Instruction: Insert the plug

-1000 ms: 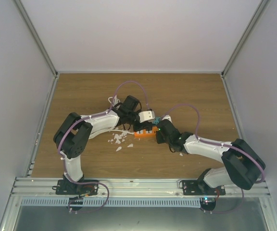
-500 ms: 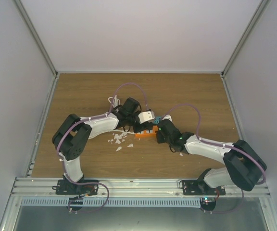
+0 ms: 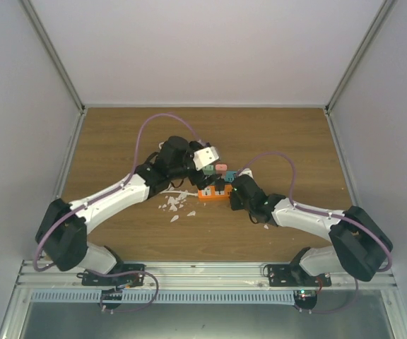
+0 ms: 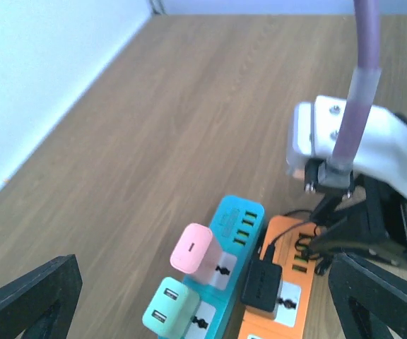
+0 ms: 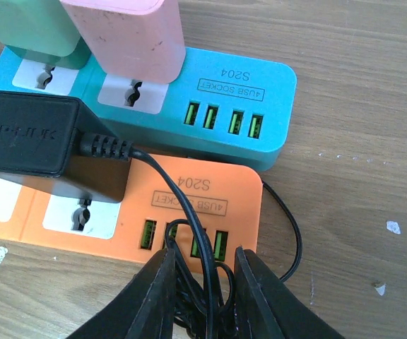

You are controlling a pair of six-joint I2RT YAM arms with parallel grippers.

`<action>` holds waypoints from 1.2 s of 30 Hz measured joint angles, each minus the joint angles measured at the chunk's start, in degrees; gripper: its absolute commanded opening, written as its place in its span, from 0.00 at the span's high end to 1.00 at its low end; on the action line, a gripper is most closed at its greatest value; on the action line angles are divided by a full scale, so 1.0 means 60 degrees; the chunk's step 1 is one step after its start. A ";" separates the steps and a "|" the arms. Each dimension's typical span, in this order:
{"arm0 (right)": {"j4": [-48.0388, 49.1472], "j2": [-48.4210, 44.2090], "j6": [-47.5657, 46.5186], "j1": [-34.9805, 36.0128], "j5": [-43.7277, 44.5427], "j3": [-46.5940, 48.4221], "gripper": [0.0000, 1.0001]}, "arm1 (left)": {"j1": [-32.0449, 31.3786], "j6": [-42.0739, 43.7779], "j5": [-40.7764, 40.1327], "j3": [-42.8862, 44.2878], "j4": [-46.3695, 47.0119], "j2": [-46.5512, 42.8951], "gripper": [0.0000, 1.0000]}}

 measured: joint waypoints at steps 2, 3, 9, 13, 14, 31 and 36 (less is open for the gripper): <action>0.0000 -0.0004 -0.0007 0.0000 -0.0015 0.0000 0.75 | -0.0138 -0.0470 -0.0433 -0.0215 0.0357 -0.0412 0.01; 0.0004 -0.0007 -0.0015 0.0000 -0.0025 0.0000 0.75 | -0.0189 -0.0747 -0.0616 -0.0288 0.0477 -0.0495 0.01; -0.0011 -0.0262 -0.0022 0.0000 -0.0033 0.0000 0.69 | -0.0193 -0.3231 -0.2135 -0.0812 0.0973 -0.1035 0.01; 0.0007 -0.0721 -0.0051 0.0000 0.0022 -0.0073 0.20 | -0.0186 -0.4564 -0.2266 -0.2645 0.2371 -0.3231 0.01; 0.0018 -0.0885 -0.0047 0.0000 0.0036 -0.0131 0.04 | -0.0186 -0.4827 -0.2346 -0.2871 0.2626 -0.3566 0.01; -0.0273 -0.3894 0.0543 0.0000 0.1366 -0.0980 0.00 | -0.1606 -0.6222 -0.4641 -0.2565 0.3228 -0.1242 1.00; -0.0313 -0.4666 0.0736 0.0000 0.1770 -0.1155 0.00 | -0.2412 -0.6258 -0.5537 -0.2368 0.3428 0.0113 1.00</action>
